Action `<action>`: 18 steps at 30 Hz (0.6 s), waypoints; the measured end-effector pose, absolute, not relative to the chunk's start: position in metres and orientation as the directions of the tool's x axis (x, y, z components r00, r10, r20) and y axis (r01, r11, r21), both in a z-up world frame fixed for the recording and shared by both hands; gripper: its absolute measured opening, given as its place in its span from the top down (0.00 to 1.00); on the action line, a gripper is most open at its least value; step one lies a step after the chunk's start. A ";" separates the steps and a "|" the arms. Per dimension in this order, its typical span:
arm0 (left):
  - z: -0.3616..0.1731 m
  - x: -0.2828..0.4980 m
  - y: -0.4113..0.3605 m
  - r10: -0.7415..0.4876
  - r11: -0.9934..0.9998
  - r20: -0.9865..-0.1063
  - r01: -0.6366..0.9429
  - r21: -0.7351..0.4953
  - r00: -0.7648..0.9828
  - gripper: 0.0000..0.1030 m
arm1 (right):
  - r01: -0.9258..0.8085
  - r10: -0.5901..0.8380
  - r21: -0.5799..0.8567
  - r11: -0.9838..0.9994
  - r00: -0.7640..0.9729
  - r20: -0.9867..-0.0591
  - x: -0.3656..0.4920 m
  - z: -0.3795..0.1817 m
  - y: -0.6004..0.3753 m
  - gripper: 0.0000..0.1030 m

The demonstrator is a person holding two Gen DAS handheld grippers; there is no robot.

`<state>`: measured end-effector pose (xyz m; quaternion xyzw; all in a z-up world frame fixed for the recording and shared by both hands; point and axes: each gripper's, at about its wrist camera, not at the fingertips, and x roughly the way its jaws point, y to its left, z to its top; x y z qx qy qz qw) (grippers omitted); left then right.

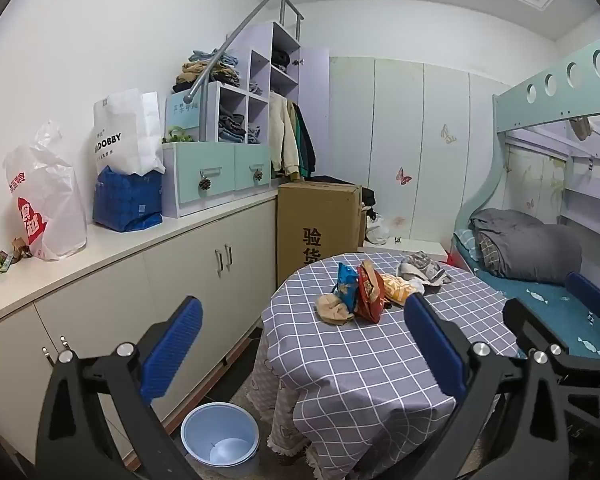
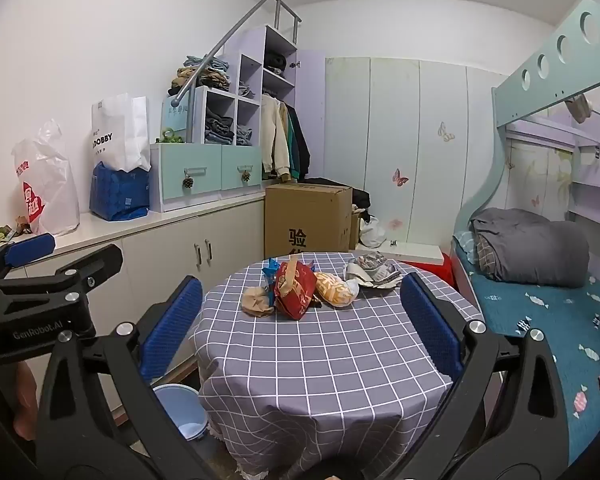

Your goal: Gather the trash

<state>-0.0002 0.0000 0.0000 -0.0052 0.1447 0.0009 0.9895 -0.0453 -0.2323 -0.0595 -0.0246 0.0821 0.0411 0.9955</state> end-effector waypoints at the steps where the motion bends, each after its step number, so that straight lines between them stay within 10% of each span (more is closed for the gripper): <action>1: 0.000 0.000 0.000 0.000 1.000 -0.288 -0.003 -0.010 0.958 0.04 | -0.086 0.079 -0.040 0.995 0.984 -0.161 -0.045 -0.060 -0.232 0.06; 18: 0.000 0.000 0.000 0.001 1.000 -0.291 -0.003 -0.005 0.957 0.04 | -0.085 0.078 -0.038 0.996 0.984 -0.159 -0.046 -0.059 -0.232 0.06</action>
